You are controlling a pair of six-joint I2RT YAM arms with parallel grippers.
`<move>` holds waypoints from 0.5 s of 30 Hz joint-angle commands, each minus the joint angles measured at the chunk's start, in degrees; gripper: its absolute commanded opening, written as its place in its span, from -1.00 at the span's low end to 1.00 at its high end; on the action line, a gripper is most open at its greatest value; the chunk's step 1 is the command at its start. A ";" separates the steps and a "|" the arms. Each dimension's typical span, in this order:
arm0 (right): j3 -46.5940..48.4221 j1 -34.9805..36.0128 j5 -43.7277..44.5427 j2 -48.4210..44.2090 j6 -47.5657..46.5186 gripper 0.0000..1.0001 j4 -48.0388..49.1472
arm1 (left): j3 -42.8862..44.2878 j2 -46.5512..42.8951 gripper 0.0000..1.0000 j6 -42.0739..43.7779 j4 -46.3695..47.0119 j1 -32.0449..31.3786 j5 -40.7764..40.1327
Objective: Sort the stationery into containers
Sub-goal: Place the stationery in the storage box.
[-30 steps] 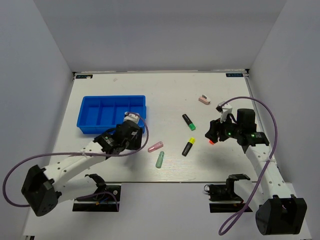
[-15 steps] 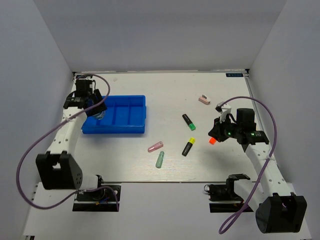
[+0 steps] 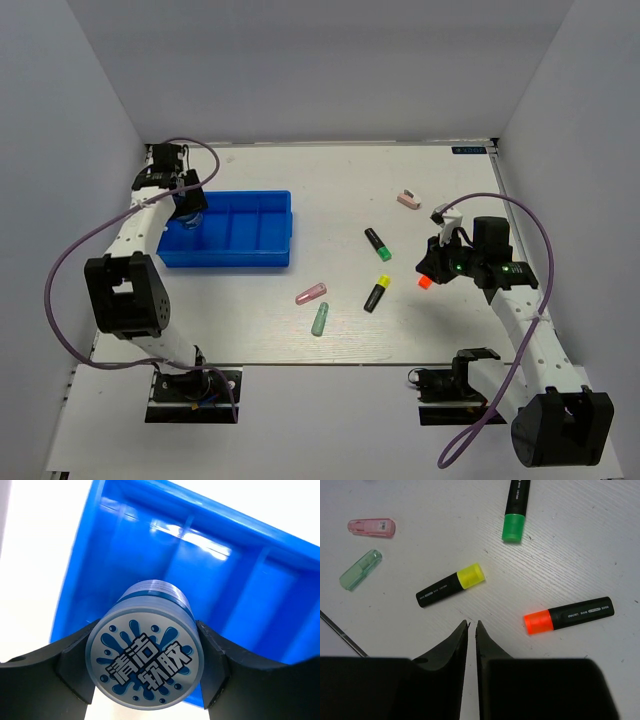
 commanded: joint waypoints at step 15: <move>2.47 -0.12 -1.49 0.73 -1.08 -0.61 -0.46 | 0.14 4.11 -0.90 4.77 6.18 1.02 -11.01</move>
